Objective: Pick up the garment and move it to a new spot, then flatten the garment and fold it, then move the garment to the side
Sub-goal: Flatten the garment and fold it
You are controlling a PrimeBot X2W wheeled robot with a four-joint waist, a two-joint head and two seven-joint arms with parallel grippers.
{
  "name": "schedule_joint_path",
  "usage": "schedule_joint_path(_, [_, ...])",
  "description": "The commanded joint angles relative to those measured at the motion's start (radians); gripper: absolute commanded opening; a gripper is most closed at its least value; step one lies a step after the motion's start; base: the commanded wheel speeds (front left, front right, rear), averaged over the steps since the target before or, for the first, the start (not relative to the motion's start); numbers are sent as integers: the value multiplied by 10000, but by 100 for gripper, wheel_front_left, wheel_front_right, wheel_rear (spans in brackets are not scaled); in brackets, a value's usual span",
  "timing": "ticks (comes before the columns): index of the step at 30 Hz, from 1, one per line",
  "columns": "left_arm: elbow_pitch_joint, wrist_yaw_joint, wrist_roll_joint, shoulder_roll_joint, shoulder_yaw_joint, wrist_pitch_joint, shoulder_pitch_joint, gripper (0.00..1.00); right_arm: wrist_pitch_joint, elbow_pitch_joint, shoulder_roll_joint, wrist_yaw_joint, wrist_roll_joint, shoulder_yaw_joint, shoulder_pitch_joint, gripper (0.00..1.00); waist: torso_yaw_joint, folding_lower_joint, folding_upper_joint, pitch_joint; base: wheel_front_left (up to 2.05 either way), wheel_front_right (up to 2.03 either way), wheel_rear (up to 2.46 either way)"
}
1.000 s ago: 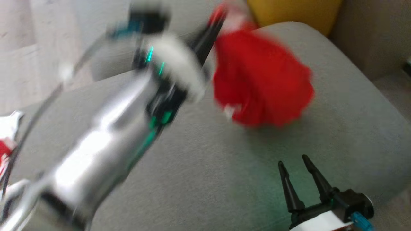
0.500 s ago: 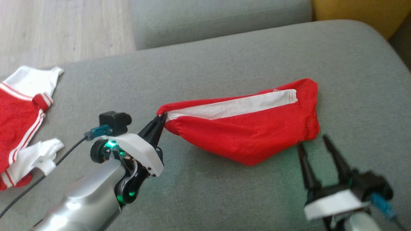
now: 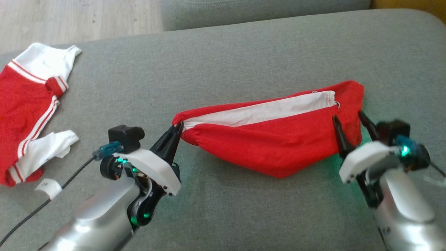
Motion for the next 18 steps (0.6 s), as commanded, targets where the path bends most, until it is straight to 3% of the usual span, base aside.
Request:
schedule_joint_path(1, [-227,67,78,264,321,-136,-431,0,13,-102,-106,-7,58,251,-420,100,47,-2,0,45,0,0,0])
schedule_joint_path(8, [-392,136,377,205,66,-92,-510,0,581,1602,-295,-7,330,930,-1863,100,246,-2,0,174,0,0,0])
schedule_joint_path(18, [-448,-59,604,37,-163,-33,-751,0,389,3212,-417,-7,1052,1889,-3082,100,613,-2,0,464,0,0,0])
